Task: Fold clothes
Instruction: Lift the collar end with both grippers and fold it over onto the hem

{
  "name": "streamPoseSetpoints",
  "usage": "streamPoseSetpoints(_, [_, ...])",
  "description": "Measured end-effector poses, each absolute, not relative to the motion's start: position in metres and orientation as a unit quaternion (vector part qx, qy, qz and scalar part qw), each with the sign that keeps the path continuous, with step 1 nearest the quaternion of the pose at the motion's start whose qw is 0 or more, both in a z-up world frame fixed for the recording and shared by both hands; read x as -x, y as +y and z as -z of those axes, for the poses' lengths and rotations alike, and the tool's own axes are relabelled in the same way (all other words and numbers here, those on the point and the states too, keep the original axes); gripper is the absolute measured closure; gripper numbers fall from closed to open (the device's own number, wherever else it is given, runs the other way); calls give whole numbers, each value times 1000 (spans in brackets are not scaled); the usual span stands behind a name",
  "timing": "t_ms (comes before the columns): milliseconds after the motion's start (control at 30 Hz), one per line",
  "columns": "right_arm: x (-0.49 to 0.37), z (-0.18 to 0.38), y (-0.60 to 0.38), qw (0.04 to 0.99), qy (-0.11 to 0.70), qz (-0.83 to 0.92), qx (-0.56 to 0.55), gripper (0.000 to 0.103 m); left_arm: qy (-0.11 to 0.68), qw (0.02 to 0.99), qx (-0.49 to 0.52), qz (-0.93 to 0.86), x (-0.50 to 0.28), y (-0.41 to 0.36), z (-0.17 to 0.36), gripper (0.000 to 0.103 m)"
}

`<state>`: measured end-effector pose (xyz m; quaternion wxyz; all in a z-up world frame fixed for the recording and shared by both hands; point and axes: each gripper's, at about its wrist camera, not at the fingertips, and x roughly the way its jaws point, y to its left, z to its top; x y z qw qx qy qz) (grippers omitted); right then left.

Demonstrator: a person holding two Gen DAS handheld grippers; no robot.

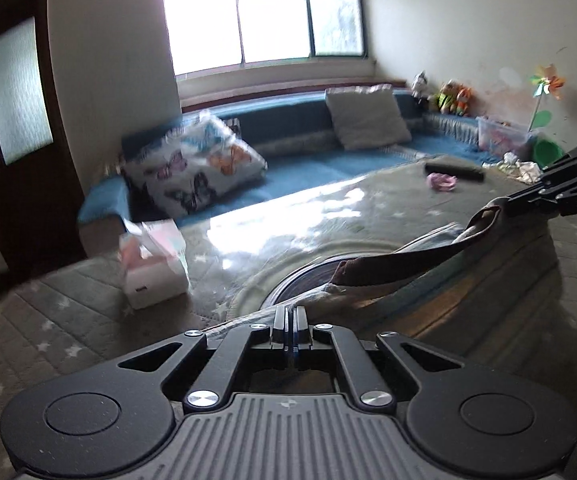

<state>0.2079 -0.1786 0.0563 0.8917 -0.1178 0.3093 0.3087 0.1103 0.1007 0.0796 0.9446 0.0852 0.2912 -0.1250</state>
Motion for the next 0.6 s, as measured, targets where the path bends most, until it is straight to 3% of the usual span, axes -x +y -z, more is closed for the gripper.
streamPoseSetpoints(400, [-306, 25, -162, 899, 370, -231, 45, 95, 374, 922, -23, 98, -225, 118, -9, 98])
streamPoseSetpoints(600, [-317, 28, -172, 911, 353, -213, -1, 88, 368, 928, 6, 57, -222, 140, -22, 97])
